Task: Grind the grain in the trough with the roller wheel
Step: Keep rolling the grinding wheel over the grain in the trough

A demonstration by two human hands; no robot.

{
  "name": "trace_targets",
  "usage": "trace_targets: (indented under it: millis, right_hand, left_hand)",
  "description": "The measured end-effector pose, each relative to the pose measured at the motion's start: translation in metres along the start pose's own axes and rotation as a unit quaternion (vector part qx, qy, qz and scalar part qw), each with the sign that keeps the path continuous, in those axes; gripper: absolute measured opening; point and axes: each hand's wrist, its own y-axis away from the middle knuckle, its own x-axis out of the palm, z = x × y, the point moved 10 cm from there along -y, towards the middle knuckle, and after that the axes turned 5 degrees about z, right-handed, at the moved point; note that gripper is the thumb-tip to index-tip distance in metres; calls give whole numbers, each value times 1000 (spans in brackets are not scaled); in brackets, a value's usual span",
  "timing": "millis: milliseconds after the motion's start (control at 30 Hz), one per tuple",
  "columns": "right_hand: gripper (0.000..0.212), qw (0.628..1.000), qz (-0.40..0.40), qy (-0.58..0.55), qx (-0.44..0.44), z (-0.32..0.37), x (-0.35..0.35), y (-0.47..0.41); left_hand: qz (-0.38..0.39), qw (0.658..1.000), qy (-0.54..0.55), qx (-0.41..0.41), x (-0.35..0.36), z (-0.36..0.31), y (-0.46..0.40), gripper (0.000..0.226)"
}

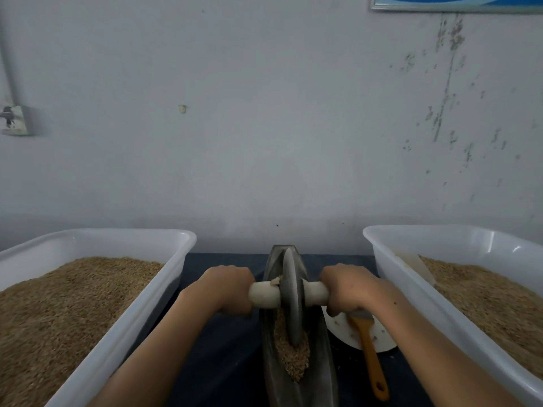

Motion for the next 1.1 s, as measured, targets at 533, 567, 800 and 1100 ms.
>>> trace_targets:
  millis: [533, 567, 800, 1100]
  right_hand:
    - [30, 1000, -25, 10, -8, 1, -3, -1]
    - [33, 1000, 1, 3, -9, 1, 0, 0]
    - [25, 996, -90, 15, 5, -1, -10, -2]
    - [20, 987, -159, 14, 25, -2, -19, -1]
  left_hand:
    - [6, 1000, 5, 7, 1, 1, -1, 36]
    - [32, 999, 25, 10, 5, 1, 0, 36]
    - [-77, 995, -50, -31, -11, 1, 0, 34]
    - [-187, 980, -60, -20, -21, -1, 3, 26]
